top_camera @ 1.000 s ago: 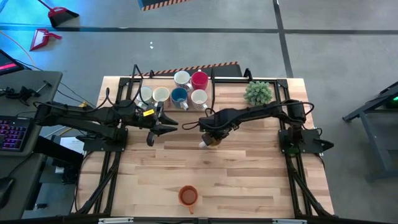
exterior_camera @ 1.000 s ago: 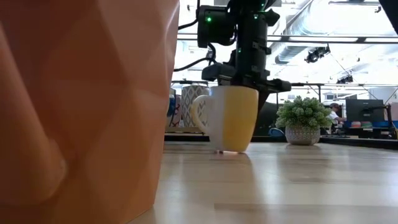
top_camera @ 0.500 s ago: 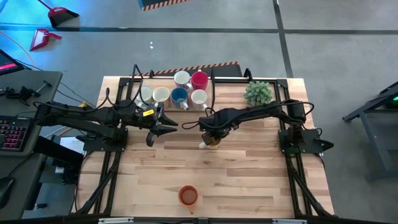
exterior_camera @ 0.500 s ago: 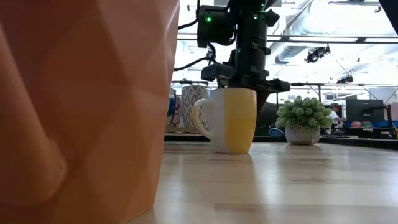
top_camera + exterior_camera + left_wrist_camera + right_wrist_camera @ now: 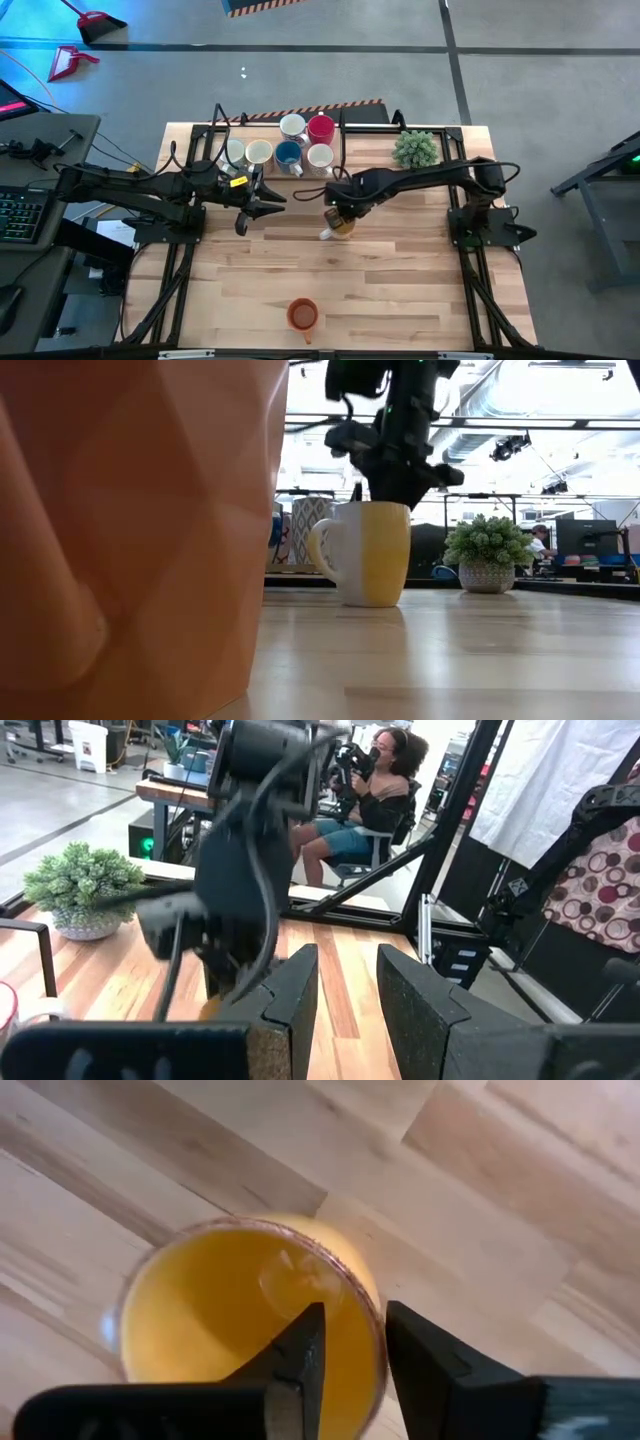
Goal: Place coffee mugs
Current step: Put the yellow mug on the shelf
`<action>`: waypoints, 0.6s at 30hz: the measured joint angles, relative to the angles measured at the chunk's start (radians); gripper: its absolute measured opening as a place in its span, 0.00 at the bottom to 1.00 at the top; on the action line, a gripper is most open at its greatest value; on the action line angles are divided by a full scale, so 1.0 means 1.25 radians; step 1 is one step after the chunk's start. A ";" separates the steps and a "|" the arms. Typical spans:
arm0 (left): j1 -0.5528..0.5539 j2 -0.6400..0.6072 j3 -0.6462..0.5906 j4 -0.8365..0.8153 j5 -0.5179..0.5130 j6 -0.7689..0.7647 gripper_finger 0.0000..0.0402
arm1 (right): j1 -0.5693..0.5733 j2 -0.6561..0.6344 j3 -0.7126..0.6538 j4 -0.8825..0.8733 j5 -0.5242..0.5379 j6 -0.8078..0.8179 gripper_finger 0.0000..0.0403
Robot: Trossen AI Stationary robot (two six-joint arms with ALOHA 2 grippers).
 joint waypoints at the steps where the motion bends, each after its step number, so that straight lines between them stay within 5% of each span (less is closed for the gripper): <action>1: 0.000 0.000 0.000 0.000 0.000 0.000 0.23 | 0.000 -0.010 0.000 -0.002 0.007 0.000 0.21; 18: 0.001 0.000 0.000 -0.006 -0.003 0.022 0.23 | 0.061 -0.116 0.001 0.074 0.028 -0.170 0.21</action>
